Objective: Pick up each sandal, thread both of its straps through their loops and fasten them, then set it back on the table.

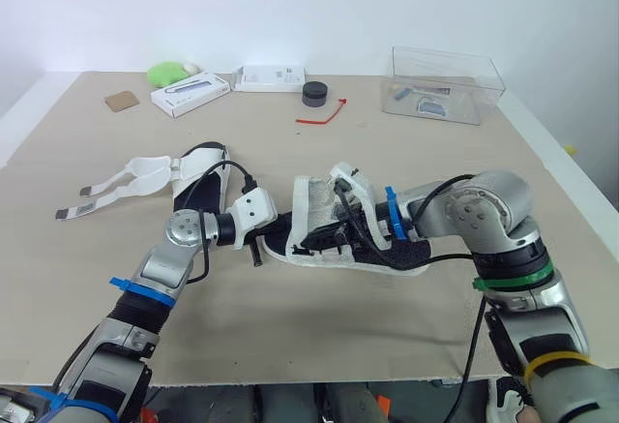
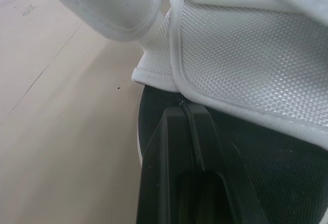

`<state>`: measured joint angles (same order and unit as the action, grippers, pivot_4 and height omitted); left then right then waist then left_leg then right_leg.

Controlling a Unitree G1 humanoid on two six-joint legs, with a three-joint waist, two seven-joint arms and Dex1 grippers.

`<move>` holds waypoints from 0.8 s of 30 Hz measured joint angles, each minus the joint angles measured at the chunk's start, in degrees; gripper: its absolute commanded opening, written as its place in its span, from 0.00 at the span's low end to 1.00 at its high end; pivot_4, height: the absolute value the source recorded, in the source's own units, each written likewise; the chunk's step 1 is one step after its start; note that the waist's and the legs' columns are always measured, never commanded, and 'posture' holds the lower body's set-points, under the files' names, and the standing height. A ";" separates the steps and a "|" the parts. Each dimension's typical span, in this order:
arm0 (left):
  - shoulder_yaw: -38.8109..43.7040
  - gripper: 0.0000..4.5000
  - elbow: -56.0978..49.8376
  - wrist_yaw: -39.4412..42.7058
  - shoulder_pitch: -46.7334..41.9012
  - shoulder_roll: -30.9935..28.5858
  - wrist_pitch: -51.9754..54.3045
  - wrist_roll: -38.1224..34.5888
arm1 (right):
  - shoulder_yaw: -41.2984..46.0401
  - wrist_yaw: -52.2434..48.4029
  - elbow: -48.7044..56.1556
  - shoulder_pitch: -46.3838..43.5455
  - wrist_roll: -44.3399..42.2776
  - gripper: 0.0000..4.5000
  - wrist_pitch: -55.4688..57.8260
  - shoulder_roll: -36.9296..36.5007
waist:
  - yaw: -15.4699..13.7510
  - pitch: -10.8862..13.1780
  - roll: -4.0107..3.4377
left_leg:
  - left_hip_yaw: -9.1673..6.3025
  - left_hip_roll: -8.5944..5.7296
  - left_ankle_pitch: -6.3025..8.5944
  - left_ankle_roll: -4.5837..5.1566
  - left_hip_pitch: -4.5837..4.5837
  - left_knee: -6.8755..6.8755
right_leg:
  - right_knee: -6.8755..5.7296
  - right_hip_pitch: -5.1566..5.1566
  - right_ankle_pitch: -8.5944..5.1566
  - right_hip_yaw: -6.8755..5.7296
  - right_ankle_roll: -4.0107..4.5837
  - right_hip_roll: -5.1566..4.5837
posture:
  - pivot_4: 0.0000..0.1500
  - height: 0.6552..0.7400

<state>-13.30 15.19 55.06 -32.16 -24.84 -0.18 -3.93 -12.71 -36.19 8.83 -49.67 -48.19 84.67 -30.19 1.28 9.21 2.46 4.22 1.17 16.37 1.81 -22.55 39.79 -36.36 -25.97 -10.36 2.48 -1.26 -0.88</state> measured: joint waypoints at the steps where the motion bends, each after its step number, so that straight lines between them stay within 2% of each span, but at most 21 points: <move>1: 0.00 0.00 0.02 0.00 0.00 0.00 0.00 0.00 | 0.05 -0.01 0.53 0.20 0.26 0.01 -0.22 0.00 | 0.00 0.00 0.00 | 0.00 0.00 0.00 0.00 0.00 0.00 | 0.00 0.00 0.00 0.00 0.00 0.00 | 1.00 1.00; 10: 0.00 0.00 0.46 -0.10 -0.19 0.04 -0.06 0.01 | -0.55 -0.22 1.18 0.90 3.01 0.01 -2.62 -0.23 | 0.00 -0.01 -0.01 | 0.00 0.00 0.00 0.00 0.05 0.00 | 0.00 0.04 0.01 -0.01 0.02 0.01 | 1.00 1.00; 24: -0.41 0.00 0.54 -0.07 -0.40 0.09 -0.82 -0.01 | 2.19 0.48 1.71 1.00 1.56 0.01 4.55 1.35 | -0.04 -0.05 -0.02 | -0.01 -0.01 0.02 0.02 0.04 -0.03 | 0.06 0.07 0.01 -0.06 0.02 -0.06 | 1.00 1.00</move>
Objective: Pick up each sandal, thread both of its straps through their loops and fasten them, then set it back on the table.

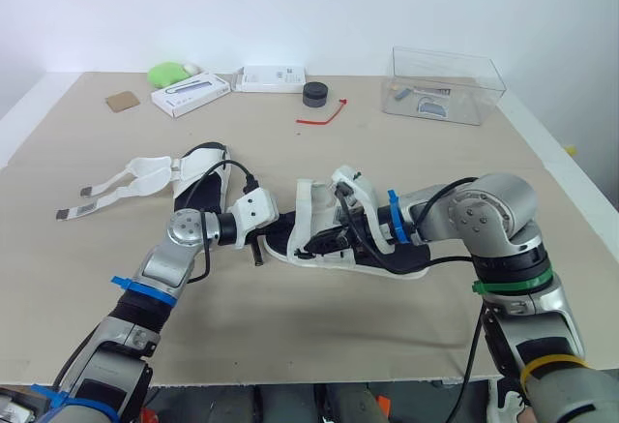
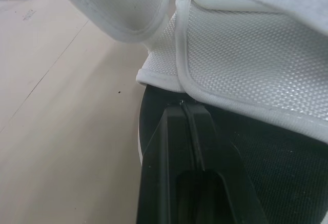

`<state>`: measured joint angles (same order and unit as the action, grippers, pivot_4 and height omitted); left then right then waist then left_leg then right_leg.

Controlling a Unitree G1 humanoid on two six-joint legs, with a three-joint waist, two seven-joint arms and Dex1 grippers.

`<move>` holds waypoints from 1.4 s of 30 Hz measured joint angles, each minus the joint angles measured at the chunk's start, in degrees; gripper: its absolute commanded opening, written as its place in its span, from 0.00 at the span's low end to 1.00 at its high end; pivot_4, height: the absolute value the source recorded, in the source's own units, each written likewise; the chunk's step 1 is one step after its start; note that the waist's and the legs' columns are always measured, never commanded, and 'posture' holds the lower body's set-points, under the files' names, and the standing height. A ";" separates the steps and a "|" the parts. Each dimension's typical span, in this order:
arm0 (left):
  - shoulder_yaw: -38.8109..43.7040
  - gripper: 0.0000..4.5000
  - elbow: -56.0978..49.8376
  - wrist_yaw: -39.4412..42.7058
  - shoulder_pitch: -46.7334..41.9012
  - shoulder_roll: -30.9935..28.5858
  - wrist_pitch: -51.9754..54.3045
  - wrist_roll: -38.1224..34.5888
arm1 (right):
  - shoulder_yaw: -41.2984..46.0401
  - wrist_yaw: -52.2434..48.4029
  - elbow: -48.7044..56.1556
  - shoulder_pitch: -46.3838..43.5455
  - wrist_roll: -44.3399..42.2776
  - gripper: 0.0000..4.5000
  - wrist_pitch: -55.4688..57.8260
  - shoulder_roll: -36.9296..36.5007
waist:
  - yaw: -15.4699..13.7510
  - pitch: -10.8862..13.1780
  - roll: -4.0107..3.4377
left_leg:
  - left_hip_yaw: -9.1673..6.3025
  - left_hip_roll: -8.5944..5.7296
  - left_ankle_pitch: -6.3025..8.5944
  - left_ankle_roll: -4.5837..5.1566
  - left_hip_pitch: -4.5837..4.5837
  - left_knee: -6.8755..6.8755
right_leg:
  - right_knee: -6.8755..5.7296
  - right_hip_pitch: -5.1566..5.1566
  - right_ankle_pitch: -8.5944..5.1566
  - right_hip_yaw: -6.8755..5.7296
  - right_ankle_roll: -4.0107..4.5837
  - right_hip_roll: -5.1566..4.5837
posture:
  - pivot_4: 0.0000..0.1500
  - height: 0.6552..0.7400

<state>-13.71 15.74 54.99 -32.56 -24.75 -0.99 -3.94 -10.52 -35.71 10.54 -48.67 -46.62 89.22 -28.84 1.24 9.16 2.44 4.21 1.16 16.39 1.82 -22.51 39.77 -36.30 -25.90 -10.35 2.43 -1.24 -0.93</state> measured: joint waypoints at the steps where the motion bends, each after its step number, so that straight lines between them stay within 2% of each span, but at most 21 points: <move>1: -0.01 0.00 0.00 0.00 0.00 0.00 -0.01 0.00 | -0.02 0.03 0.14 0.03 -0.05 0.01 0.07 0.00 | 0.00 0.00 0.00 | 0.00 0.00 0.01 0.01 0.00 0.00 | 0.01 0.00 0.00 0.00 0.00 0.00 | 1.00 1.00; 3: -0.04 0.00 0.03 0.00 -0.01 0.01 -0.19 0.00 | -0.15 0.68 1.91 0.73 0.06 0.01 0.08 -0.05 | 0.00 -0.01 -0.02 | 0.00 0.00 0.03 0.02 0.00 -0.01 | 0.02 0.00 -0.01 -0.02 0.00 -0.01 | 1.00 1.00; 5: -0.05 0.00 0.04 0.00 -0.06 0.06 -0.21 0.00 | -0.79 0.70 3.21 0.88 0.43 0.15 -0.52 -0.59 | 0.00 -0.02 -0.03 | 0.00 0.00 0.04 0.03 0.00 -0.01 | 0.03 0.00 -0.01 -0.03 0.00 -0.02 | 1.00 1.00; 6: -0.05 0.00 0.05 -0.01 -0.07 0.06 -0.21 0.00 | -0.96 0.61 3.69 0.93 0.53 0.19 -0.78 -0.76 | -0.01 -0.02 -0.04 | 0.00 -0.01 0.04 0.03 -0.01 -0.01 | 0.03 0.00 -0.01 -0.03 -0.01 -0.02 | 1.00 1.00; 8: -0.04 0.00 0.26 -0.14 -0.08 0.06 -0.20 0.01 | -1.68 -0.04 4.42 0.94 0.78 0.42 -1.86 -1.03 | 0.01 -0.03 -0.04 | 0.01 -0.01 0.04 0.03 0.00 -0.01 | 0.04 0.00 0.00 -0.03 -0.01 -0.01 | 1.00 1.00; 10: -0.04 0.00 0.47 -0.23 -0.14 0.06 -0.20 0.02 | -1.77 -0.31 4.41 0.70 0.81 0.54 -2.34 -0.94 | 0.01 -0.03 -0.04 | 0.01 0.00 0.04 0.03 0.01 -0.01 | 0.03 0.00 0.00 -0.03 -0.01 0.00 | 1.00 1.00; 19: -0.03 0.00 1.00 -0.63 -0.16 0.05 -0.21 0.07 | -1.59 -0.51 -1.37 -5.17 2.91 0.54 -4.14 -0.38 | 0.04 -0.02 -0.05 | 0.10 0.01 0.03 0.03 0.01 0.01 | 0.02 -0.03 0.04 -0.03 0.04 0.00 | 1.00 1.00; 30: -0.04 0.00 0.99 -0.68 -0.16 0.06 -0.21 0.07 | -0.76 -0.36 -7.41 -5.70 4.99 0.54 -3.93 1.76 | 0.05 -0.02 -0.05 | 0.13 0.01 0.02 0.03 0.01 0.01 | 0.02 -0.04 0.06 -0.03 0.05 -0.02 | 1.00 1.00; 33: -0.03 0.00 0.97 -0.70 -0.15 0.06 -0.19 0.08 | -0.76 -0.40 -9.43 -6.33 5.62 0.39 -3.98 2.48 | 0.06 -0.02 -0.05 | 0.16 0.01 0.02 0.03 0.01 0.01 | 0.02 -0.05 0.07 -0.02 0.06 -0.02 | 1.00 1.00; 36: -0.04 0.00 0.93 -0.74 -0.11 0.06 -0.18 0.08 | -0.76 -0.44 -10.98 -6.96 6.36 0.09 -3.96 3.27 | 0.05 -0.02 -0.05 | 0.16 0.01 0.02 0.03 0.01 0.01 | 0.02 -0.06 0.08 -0.03 0.06 -0.02 | 1.00 1.00; 37: -0.04 0.00 0.87 -0.74 -0.08 0.06 -0.18 0.08 | -0.76 -0.51 -10.98 -7.02 6.36 0.03 -3.87 3.40 | 0.05 -0.02 -0.05 | 0.16 0.01 0.03 0.03 0.01 0.00 | 0.02 -0.06 0.08 -0.03 0.06 -0.03 | 1.00 1.00; 42: -0.04 0.00 0.54 -0.89 0.11 0.06 -0.10 0.08 | -0.76 -0.61 -9.20 -6.92 6.27 0.03 -2.69 3.29 | 0.05 -0.02 -0.05 | 0.15 0.01 0.03 0.03 0.00 0.00 | 0.02 -0.07 0.08 -0.04 0.06 -0.05 | 1.00 1.00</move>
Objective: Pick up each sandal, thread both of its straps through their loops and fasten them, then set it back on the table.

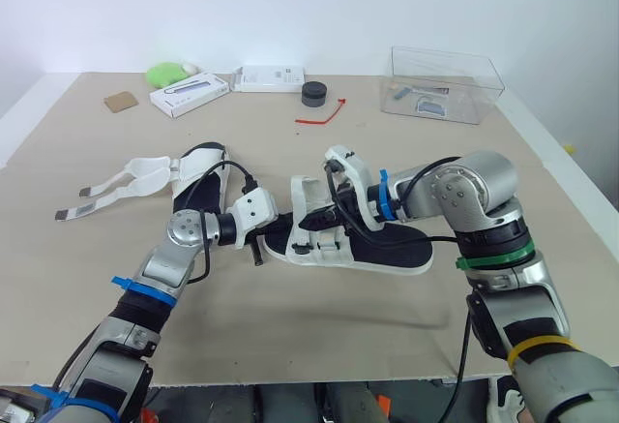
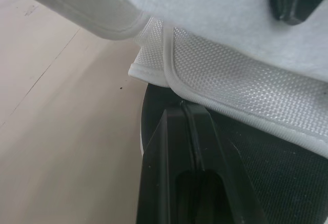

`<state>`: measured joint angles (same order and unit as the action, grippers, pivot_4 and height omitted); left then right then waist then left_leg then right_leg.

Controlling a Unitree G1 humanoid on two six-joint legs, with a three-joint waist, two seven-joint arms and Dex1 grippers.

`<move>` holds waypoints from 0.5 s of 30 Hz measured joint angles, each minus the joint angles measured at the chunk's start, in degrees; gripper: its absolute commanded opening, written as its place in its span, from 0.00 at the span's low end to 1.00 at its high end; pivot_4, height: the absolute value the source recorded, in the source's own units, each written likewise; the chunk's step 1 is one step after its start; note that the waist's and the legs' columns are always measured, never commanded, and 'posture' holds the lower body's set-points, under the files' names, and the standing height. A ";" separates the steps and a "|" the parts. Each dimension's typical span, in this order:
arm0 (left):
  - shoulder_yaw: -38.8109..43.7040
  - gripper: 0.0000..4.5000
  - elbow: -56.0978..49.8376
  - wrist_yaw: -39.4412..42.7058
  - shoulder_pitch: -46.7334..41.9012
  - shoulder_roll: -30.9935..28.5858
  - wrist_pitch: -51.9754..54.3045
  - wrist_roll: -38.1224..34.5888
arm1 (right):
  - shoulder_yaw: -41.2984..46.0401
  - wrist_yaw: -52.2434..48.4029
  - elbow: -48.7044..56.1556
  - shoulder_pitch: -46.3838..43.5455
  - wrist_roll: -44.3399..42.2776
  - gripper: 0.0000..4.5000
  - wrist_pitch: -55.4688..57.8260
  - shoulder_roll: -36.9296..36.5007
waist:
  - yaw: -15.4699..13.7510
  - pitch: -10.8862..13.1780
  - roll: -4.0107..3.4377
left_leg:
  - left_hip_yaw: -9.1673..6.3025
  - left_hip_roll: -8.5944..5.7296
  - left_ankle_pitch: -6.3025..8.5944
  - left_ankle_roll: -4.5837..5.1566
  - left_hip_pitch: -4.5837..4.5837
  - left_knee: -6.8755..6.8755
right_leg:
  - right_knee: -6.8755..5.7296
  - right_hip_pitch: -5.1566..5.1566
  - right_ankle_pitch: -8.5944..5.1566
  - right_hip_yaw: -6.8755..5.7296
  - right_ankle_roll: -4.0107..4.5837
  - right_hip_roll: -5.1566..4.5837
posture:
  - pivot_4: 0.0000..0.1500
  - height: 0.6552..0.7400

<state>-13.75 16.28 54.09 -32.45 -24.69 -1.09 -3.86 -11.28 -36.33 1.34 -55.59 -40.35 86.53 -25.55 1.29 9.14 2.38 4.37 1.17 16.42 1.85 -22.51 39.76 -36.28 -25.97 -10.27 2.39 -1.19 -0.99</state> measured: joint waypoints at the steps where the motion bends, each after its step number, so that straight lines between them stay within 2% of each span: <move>1: 0.00 0.00 -0.02 0.00 0.02 0.00 0.00 0.00 | 0.00 0.00 1.07 0.39 -0.04 0.03 0.16 -0.08 | 0.00 0.00 0.00 | -0.02 0.00 0.00 0.00 0.00 0.00 | 0.00 0.01 0.00 -0.01 0.00 0.00 | 1.00 1.00; 15: -0.01 0.00 -0.05 -0.11 0.04 0.49 -0.12 0.01 | 0.15 1.69 15.02 8.61 -0.20 0.03 0.22 -1.72 | -0.04 -0.01 -0.01 | -0.03 -0.02 0.00 0.00 0.00 0.00 | 0.01 0.03 -0.01 -0.04 -0.01 -0.01 | 1.00 1.00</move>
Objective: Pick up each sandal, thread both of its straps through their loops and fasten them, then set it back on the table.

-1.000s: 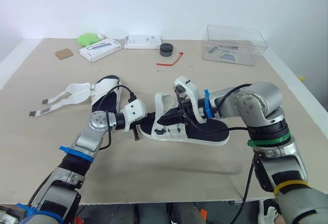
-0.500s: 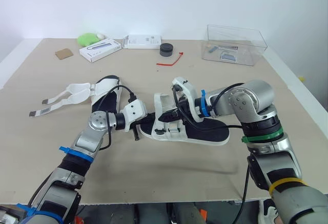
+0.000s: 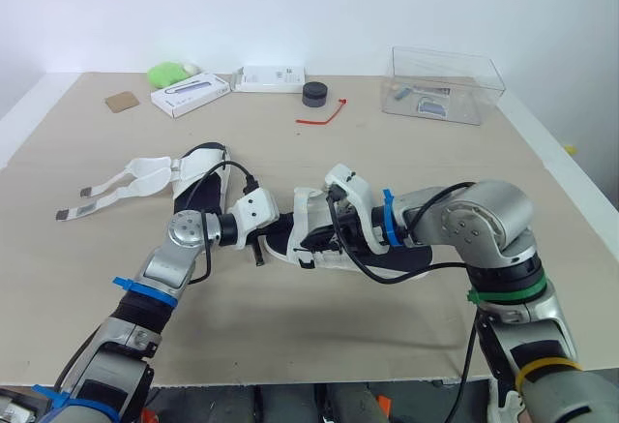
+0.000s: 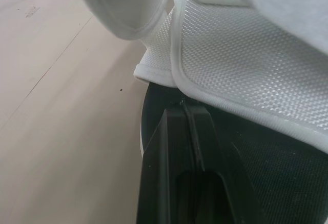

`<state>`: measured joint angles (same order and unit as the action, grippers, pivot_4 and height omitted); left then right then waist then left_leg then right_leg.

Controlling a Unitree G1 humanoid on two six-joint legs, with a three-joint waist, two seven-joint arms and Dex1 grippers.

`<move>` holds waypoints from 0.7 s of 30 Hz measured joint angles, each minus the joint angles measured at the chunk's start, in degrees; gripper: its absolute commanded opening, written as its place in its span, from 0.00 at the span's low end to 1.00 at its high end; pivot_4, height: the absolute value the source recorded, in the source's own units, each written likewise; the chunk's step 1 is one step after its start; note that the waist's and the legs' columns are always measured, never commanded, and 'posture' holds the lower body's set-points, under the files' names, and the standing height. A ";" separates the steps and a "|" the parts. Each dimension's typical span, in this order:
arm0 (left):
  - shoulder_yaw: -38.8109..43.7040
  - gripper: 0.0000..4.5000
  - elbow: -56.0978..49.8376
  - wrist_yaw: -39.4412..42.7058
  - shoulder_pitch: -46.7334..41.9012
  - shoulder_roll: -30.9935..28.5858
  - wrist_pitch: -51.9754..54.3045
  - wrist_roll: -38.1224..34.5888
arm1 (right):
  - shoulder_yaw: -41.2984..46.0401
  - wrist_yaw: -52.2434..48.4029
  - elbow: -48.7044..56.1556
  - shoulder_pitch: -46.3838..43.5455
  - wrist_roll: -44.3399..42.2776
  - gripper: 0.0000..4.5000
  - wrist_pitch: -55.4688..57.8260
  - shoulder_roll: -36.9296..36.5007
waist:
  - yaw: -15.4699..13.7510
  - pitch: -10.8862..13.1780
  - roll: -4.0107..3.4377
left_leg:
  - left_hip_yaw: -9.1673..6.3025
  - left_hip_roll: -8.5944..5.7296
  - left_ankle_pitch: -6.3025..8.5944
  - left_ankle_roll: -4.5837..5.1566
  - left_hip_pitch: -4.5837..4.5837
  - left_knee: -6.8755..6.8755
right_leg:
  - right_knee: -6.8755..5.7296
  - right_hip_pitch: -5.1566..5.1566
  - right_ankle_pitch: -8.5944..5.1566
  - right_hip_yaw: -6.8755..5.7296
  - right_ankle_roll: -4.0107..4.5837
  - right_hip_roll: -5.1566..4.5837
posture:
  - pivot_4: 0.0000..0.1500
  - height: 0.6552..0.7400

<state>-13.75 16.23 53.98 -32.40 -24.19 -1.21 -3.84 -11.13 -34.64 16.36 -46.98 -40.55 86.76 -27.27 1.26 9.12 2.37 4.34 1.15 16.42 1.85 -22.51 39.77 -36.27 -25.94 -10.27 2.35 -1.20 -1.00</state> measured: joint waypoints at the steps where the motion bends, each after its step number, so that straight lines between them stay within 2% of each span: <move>1: 0.00 0.00 0.04 -0.01 0.00 0.03 0.00 0.02 | -0.04 0.06 0.49 0.32 0.14 0.03 -0.34 -0.06 | 0.00 0.00 0.00 | 0.00 -0.01 0.00 0.00 0.00 0.00 | 0.00 0.00 0.00 0.00 0.00 0.01 | 1.00 1.00; 3: 0.01 0.00 0.11 -0.12 -0.03 0.14 0.01 0.13 | -0.29 0.17 1.62 1.23 0.44 0.03 -1.47 -0.46 | -0.01 -0.02 -0.01 | 0.00 -0.02 0.00 0.00 0.02 0.00 | 0.00 0.03 0.00 0.00 -0.01 0.03 | 1.00 1.00; 5: 0.00 0.00 0.10 -0.13 -0.08 0.17 0.01 0.37 | -1.20 0.04 2.46 1.57 0.92 0.16 -2.49 -1.06 | -0.01 -0.03 -0.02 | 0.01 -0.02 0.00 0.00 0.04 0.00 | 0.00 0.04 0.00 0.00 -0.01 0.05 | 1.00 1.00; 6: 0.00 0.00 0.10 -0.13 -0.08 0.18 0.01 0.42 | -1.56 -0.06 2.52 1.56 0.93 0.19 -2.68 -1.35 | -0.01 -0.03 -0.02 | 0.01 -0.03 0.00 0.00 0.03 0.00 | 0.00 0.03 0.00 0.00 -0.01 0.07 | 1.00 1.00; 7: 0.00 0.00 0.07 -0.11 -0.09 0.21 0.00 0.45 | -2.03 -1.23 2.53 1.44 0.90 0.33 -4.17 -2.75 | -0.02 -0.02 -0.02 | 0.01 -0.03 0.00 0.00 0.03 0.01 | 0.00 0.04 0.00 -0.01 -0.02 0.09 | 1.00 1.00; 8: 0.00 0.00 0.11 -0.10 -0.09 0.21 0.03 0.51 | -2.02 -1.77 2.54 1.27 0.91 0.38 -4.71 -3.47 | -0.02 -0.02 -0.02 | 0.02 -0.05 0.00 0.00 0.03 0.01 | 0.00 0.03 0.00 0.00 -0.03 0.10 | 1.00 1.00; 10: 0.02 0.00 0.15 -0.08 -0.09 0.20 0.05 0.62 | -1.85 -3.09 2.57 0.70 0.77 0.55 -5.86 -5.06 | -0.01 -0.02 -0.02 | 0.03 -0.06 0.00 0.00 0.02 0.01 | 0.01 0.02 0.00 0.01 -0.04 0.10 | 1.00 1.00; 11: 0.02 0.00 0.15 -0.07 -0.09 0.20 0.05 0.65 | -1.55 -3.87 2.60 0.39 0.60 0.68 -6.26 -5.70 | -0.01 -0.02 -0.02 | 0.03 -0.06 0.00 0.00 0.02 0.01 | 0.01 0.02 0.00 0.01 -0.04 0.10 | 1.00 1.00; 14: 0.06 0.00 0.19 0.07 -0.11 0.15 0.02 0.76 | 2.17 -7.91 4.59 -0.40 -3.00 0.96 -6.73 -8.92 | -0.03 -0.02 -0.02 | -0.01 -0.05 0.00 0.00 0.02 0.00 | 0.02 0.02 -0.01 0.00 -0.04 0.10 | 1.00 1.00; 18: 0.21 0.00 0.44 0.26 -0.21 0.01 0.00 0.90 | 5.01 -11.41 7.46 -0.42 -7.35 0.98 -6.70 -10.61 | -0.02 -0.02 -0.02 | -0.02 -0.01 0.00 0.01 0.03 0.00 | 0.02 0.03 -0.01 0.01 -0.04 0.07 | 1.00 1.00; 21: 0.19 0.00 0.80 0.32 -0.37 0.05 -0.04 0.98 | 5.45 -10.19 8.18 0.55 -8.05 0.98 -6.69 -9.88 | -0.02 -0.02 -0.02 | -0.01 0.00 -0.02 0.03 0.05 0.01 | 0.02 0.05 0.01 0.02 -0.01 0.04 | 1.00 1.00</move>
<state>-13.56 17.03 54.31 -32.78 -24.15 -1.26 -2.86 -5.68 -44.83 24.54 -46.43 -48.60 80.06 -37.15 1.24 9.10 2.35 4.33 1.16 16.40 1.88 -22.46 39.78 -36.25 -25.89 -10.26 2.37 -1.21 -0.96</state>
